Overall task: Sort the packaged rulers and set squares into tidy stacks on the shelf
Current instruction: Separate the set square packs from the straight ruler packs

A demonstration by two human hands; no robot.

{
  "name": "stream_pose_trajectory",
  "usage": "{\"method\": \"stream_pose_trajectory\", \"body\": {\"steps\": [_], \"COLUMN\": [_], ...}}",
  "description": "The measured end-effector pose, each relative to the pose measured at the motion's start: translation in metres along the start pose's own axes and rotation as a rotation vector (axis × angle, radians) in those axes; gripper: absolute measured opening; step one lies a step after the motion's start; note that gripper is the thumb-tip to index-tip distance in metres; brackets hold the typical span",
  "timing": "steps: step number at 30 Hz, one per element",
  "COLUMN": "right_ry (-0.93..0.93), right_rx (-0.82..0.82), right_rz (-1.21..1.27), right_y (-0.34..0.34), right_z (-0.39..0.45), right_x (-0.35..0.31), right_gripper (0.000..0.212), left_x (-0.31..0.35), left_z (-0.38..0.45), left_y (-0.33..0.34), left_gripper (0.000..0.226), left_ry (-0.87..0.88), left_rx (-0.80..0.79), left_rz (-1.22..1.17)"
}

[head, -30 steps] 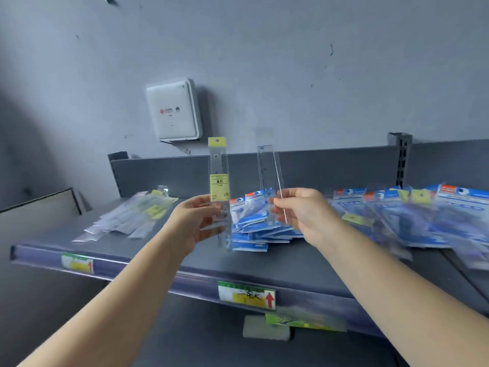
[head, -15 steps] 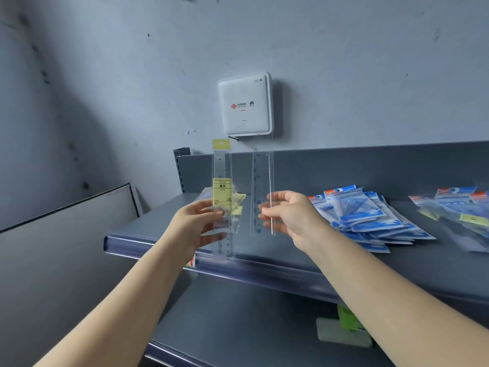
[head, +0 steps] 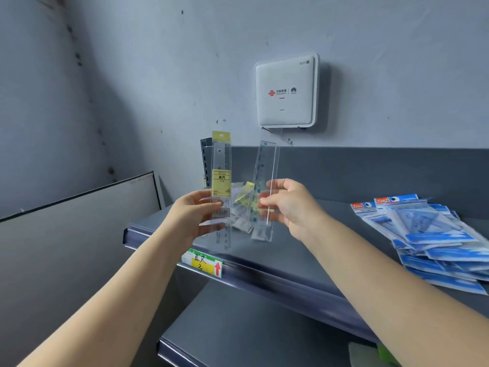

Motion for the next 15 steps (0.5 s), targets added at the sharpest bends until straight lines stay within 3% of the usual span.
{"method": "stream_pose_trajectory", "body": {"steps": [8,15], "right_ry": [0.005,-0.015], "right_rx": [0.022,0.131], "right_rz": [-0.045,-0.13], "right_y": [0.009,0.02], "right_z": [0.031,0.059], "right_x": [0.009,0.01], "right_gripper": [0.031,0.032], "left_x": [0.002,0.004], "left_z": [0.043,0.096], "left_y": [-0.003,-0.004], "left_gripper": [0.018,0.016], "left_ry": [0.039,0.076], "left_rx": [0.013,-0.123], "left_rz": [0.089,0.137]}}
Point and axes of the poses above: each hand's wrist, its own z-axis towards the middle knuckle, its own y-axis out of the palm, x = y × z, the point moved 6 cm from there along z, towards the middle knuckle, and after that the axes turned 3 degrees about x, right-handed, at the moved point
